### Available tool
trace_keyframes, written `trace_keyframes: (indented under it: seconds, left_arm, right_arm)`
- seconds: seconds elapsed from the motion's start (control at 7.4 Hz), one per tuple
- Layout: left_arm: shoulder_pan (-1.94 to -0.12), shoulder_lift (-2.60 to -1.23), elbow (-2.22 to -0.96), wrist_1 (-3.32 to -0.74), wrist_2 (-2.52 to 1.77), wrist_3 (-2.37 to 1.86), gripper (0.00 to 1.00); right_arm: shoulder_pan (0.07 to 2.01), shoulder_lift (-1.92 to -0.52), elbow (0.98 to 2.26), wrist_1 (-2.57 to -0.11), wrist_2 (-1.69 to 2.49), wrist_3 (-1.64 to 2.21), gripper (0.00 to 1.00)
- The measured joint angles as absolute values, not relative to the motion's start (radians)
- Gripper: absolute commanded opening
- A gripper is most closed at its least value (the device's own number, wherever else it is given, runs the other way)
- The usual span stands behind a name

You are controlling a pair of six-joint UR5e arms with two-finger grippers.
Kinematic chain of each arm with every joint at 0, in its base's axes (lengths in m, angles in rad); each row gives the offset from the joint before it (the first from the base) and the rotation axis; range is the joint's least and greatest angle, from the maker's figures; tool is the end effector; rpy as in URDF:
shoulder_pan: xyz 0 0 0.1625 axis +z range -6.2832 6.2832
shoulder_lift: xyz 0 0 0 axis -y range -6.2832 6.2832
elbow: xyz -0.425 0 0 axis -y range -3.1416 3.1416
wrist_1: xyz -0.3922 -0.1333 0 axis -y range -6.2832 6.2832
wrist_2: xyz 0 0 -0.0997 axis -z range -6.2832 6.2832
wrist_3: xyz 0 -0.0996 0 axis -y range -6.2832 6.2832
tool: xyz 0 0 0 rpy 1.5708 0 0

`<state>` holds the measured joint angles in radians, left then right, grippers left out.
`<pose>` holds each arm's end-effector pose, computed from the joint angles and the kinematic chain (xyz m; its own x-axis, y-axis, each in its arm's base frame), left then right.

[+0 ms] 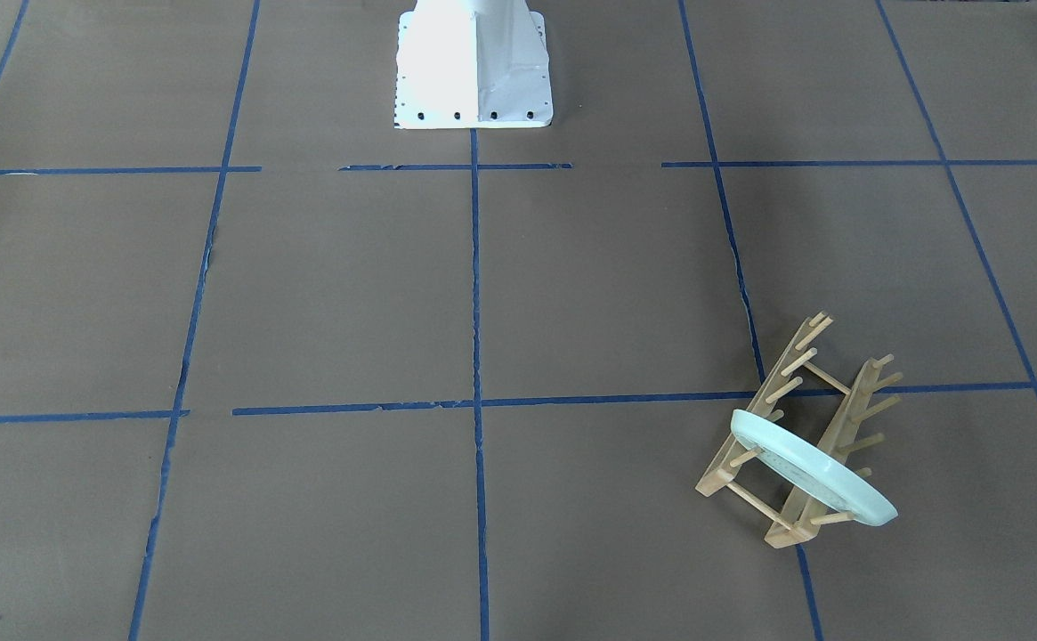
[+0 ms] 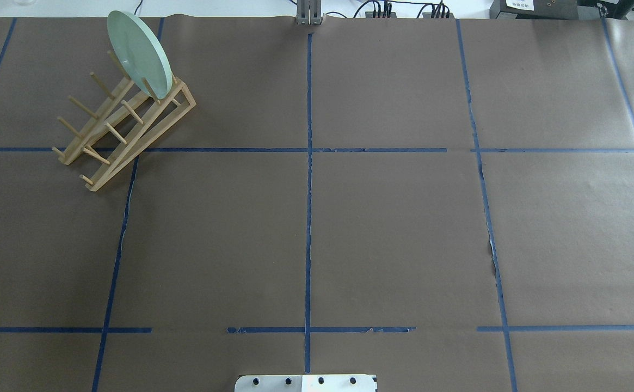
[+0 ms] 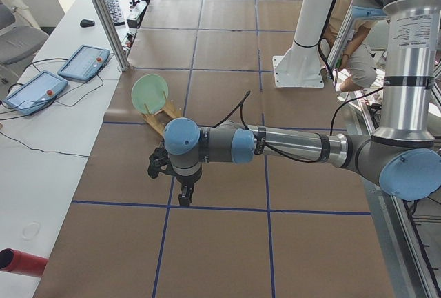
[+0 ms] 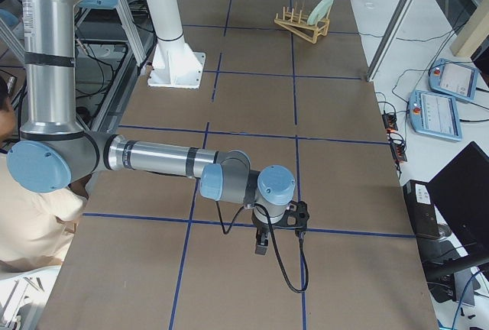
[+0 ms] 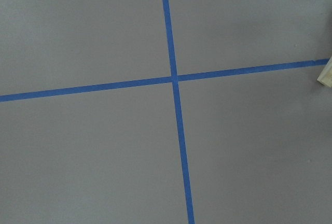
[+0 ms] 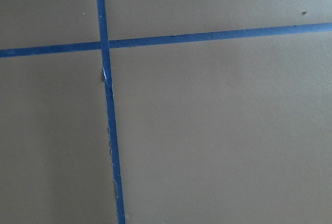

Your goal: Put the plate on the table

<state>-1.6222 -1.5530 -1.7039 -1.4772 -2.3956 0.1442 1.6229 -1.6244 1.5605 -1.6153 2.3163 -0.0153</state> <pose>-0.0849 -0.4794 0.6077 0.6790 0.1247 -0.7235 -0.0467 0.9908 0.1270 0.0896 -0.4558 0.6955 0.7306 0.0964 0.6759 -0.0406 0.9944 -0.0979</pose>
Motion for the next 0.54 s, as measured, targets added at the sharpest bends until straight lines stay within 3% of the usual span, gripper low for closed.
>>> trace_keyframes:
  seconds: [0.54]
  left_arm:
    - [-1.616, -1.555, -1.720, -1.477, -2.397, 0.144, 1.00]
  right_arm:
    - [1.623, -1.624, 1.560, -1.615, 2.316, -0.015, 1.00]
